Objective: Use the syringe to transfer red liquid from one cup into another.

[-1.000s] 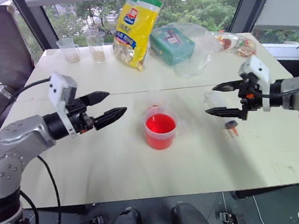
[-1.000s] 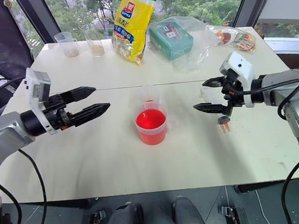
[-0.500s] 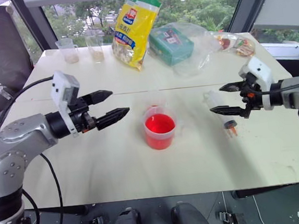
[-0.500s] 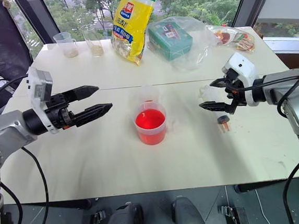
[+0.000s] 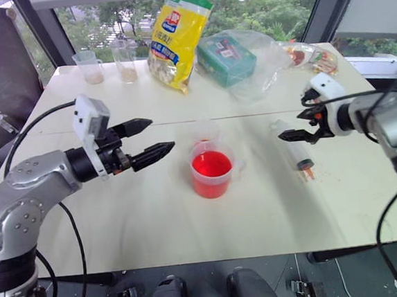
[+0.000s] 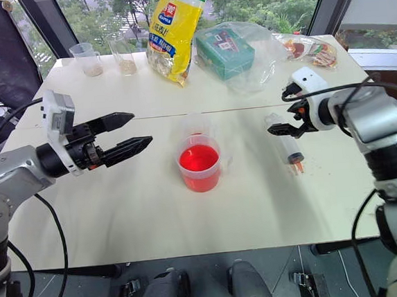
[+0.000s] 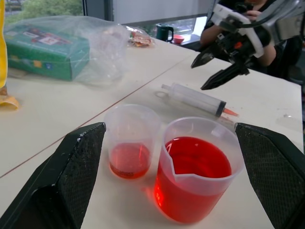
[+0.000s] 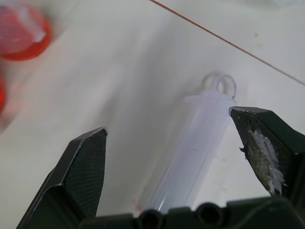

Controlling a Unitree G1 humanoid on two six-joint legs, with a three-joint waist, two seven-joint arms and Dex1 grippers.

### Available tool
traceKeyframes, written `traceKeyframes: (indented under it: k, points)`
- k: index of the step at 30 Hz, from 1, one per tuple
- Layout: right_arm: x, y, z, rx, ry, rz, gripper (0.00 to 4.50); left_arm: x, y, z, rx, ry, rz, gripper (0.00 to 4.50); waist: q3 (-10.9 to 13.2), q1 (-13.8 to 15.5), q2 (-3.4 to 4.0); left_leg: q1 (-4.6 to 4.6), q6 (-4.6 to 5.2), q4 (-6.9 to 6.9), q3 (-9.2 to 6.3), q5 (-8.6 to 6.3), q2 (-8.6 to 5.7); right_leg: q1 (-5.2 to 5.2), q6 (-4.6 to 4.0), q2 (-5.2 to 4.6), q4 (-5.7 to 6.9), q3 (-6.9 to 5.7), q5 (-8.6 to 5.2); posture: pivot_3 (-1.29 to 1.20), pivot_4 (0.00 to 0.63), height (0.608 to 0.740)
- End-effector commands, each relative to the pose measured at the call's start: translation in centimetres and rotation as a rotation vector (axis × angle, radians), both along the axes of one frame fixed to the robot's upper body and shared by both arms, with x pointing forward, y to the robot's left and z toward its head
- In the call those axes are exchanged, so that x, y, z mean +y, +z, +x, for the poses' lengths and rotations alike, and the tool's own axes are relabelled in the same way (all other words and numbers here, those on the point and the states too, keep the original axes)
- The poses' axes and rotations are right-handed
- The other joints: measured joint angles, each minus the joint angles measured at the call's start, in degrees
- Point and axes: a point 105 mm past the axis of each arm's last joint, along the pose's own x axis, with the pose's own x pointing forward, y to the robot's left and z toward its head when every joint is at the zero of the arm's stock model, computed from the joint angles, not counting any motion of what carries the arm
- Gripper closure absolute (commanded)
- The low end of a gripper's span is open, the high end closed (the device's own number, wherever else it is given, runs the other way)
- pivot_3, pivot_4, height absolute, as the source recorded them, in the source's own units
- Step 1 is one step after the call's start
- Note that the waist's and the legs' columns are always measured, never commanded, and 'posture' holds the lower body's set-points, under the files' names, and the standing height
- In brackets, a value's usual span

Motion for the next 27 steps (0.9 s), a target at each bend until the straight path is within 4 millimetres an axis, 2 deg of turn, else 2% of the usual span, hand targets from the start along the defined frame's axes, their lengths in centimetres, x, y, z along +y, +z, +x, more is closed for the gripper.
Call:
traceKeyframes:
  k: [1,7,12,19,22,24,26,27]
  points:
    - [-1.3,-0.2,1.4,0.019,-0.111,-0.026,0.01,-0.4,0.8,-0.1,-0.053,-0.005,-0.002,0.0,0.0,0.0,0.0,0.01,0.0,0.0,0.0,0.0,0.0,0.01,0.0,0.0,0.0,0.0,0.0,0.0,0.15,0.74]
    - [-2.4,-2.3,2.9,0.116,-0.236,-0.006,0.01,-0.4,0.7,-0.2,-0.059,0.015,-0.016,0.0,0.0,0.1,0.0,-0.04,0.0,-0.01,0.02,0.0,-0.01,-0.06,0.0,-0.01,-0.01,0.0,0.0,0.0,0.15,0.74]
    - [-1.9,-3.9,3.1,0.177,-0.225,-0.009,0.01,-0.3,0.5,-0.4,-0.064,0.037,-0.021,0.0,0.0,0.0,0.0,-0.04,0.0,-0.02,0.02,0.0,0.0,-0.07,0.0,0.0,0.0,0.0,0.0,0.0,0.15,0.74]
    - [-0.6,-4.9,3.4,0.227,-0.201,-0.007,0.01,0.2,0.4,-0.5,-0.063,0.058,-0.019,0.0,0.0,-0.2,0.0,-0.03,0.0,-0.01,0.03,0.0,0.0,-0.08,0.0,0.01,0.05,0.02,0.0,0.0,0.15,0.74]
    - [0.0,-5.3,3.5,0.237,-0.189,-0.01,0.89,0.2,0.5,-0.6,-0.062,0.06,-0.014,0.0,0.0,-0.1,0.0,-0.03,0.0,-0.02,0.03,0.0,0.01,-0.09,0.0,0.01,0.05,0.01,0.0,0.0,0.15,0.74]
    - [0.4,-5.4,3.5,0.244,-0.182,-0.005,1.76,0.3,0.6,-0.6,-0.063,0.06,-0.012,0.0,0.0,-0.1,0.0,-0.03,0.0,-0.01,0.03,0.0,0.0,-0.08,0.0,0.0,0.05,0.01,0.0,0.0,0.15,0.74]
    - [0.6,-5.2,3.5,0.245,-0.181,0.007,2.85,0.5,0.6,-0.5,-0.063,0.063,-0.005,0.0,0.0,-0.1,0.0,-0.03,0.0,-0.01,0.03,0.0,0.0,-0.07,0.0,0.0,0.05,0.01,0.0,0.0,0.15,0.74]
    - [0.7,-5.2,3.5,0.245,-0.184,0.016,3.05,0.6,0.6,-0.4,-0.063,0.065,-0.002,0.0,0.0,-0.1,0.0,-0.03,0.0,-0.01,0.03,0.0,0.0,-0.07,0.0,0.0,0.05,0.01,0.0,0.0,0.15,0.74]
